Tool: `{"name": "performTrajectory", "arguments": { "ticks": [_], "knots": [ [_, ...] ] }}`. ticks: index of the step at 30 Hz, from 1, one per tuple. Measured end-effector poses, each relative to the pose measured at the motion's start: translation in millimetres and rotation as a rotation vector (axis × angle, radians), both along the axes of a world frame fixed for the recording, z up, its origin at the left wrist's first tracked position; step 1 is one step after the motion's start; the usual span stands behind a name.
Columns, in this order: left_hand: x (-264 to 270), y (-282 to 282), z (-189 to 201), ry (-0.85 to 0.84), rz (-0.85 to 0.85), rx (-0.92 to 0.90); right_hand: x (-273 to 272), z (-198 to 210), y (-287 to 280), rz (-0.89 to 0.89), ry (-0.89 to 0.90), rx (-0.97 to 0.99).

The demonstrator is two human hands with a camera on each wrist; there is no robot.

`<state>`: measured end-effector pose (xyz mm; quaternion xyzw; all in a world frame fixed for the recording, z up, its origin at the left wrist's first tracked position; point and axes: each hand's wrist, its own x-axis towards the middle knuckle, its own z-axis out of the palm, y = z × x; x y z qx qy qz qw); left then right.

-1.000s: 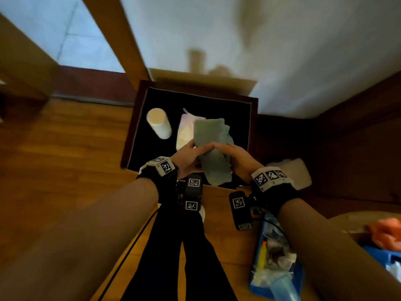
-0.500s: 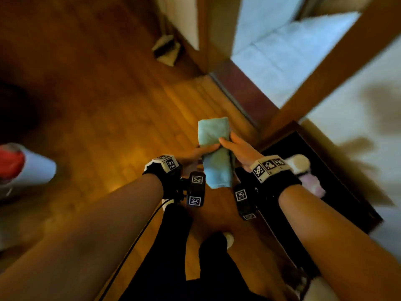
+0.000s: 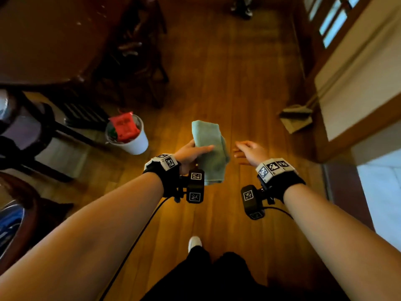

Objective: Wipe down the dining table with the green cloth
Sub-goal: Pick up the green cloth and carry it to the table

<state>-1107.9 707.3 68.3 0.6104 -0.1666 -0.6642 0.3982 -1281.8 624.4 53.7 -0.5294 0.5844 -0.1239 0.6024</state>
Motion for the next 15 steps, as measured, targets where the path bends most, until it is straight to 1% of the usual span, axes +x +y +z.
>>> {"name": "performTrajectory", "arguments": {
  "ticks": [3,5,7,9,10,12,13,15],
  "knots": [
    [50,-49,9,0.014,0.056,-0.026,65,9,-56,0.109,-0.057,0.180],
    [71,-81,12,0.001,0.095,-0.053,97,9,-89,0.141,-0.113,0.270],
    [92,-120,10,-0.037,0.119,-0.084,129,5,-130,0.179,-0.181,0.341],
    [116,-165,8,-0.058,0.136,-0.120,160,1,-183,0.194,-0.249,0.368],
    [126,-185,9,-0.071,0.146,-0.134,174,2,-206,0.205,-0.257,0.354],
    [150,-230,12,-0.079,0.194,-0.148,203,9,-260,0.302,-0.222,0.251],
    [163,-254,15,-0.068,0.237,-0.142,219,13,-291,0.357,-0.193,0.192],
    [183,-287,20,-0.030,0.264,-0.136,246,20,-339,0.401,-0.175,0.097]
  ]
}}
